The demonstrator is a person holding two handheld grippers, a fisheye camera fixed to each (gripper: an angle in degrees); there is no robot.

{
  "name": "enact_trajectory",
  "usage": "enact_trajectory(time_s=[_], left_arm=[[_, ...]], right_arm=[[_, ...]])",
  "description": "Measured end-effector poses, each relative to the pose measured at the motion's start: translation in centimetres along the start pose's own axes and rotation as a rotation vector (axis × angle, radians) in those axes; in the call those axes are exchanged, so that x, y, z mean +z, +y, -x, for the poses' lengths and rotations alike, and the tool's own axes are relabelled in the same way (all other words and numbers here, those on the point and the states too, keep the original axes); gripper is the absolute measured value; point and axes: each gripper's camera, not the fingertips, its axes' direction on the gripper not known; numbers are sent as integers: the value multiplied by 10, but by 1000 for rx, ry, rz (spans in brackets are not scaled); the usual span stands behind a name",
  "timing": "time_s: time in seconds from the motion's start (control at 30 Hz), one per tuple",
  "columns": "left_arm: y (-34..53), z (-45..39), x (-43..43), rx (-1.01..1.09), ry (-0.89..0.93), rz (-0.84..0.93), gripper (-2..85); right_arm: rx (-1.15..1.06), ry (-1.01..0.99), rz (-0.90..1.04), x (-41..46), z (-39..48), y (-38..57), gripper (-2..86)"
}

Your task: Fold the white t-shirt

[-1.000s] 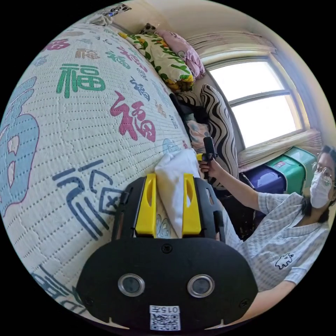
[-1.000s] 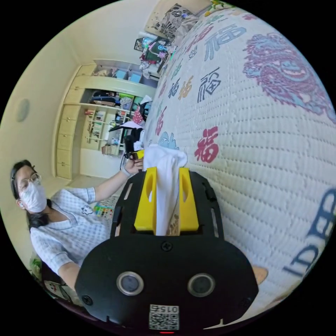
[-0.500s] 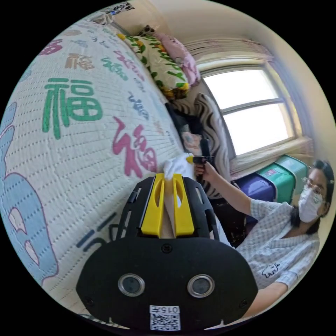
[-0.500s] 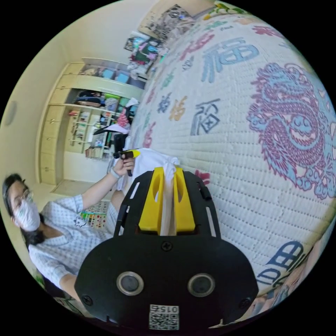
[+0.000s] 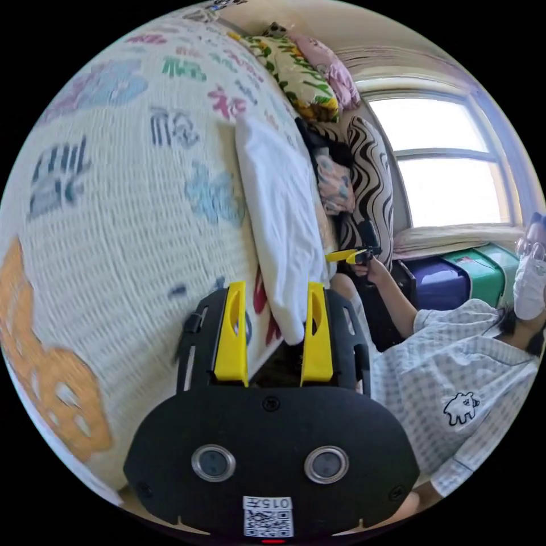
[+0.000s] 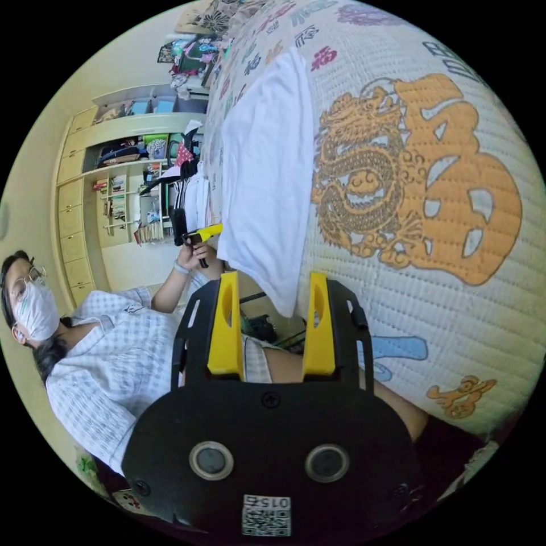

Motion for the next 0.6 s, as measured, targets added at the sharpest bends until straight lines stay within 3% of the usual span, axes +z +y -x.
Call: enact_trajectory(time_s=[0.1, 0.2, 0.27, 0.47, 0.6], left_arm=[[24, 8, -3, -54, 69, -147, 133], [27, 15, 0, -75, 211, -98, 133], [27, 12, 6, -54, 195, -7, 131], [12, 23, 25, -99, 320, -39, 98], [2, 21, 36, -130, 368, -16, 29]], right_arm=[[33, -48, -84, -1, -12, 10, 142], [44, -145, 8, 4, -22, 13, 137], [49, -118, 60, 10, -26, 17, 132], [70, -197, 53, 22, -40, 2, 77], [57, -368, -62, 29, -43, 2, 42]])
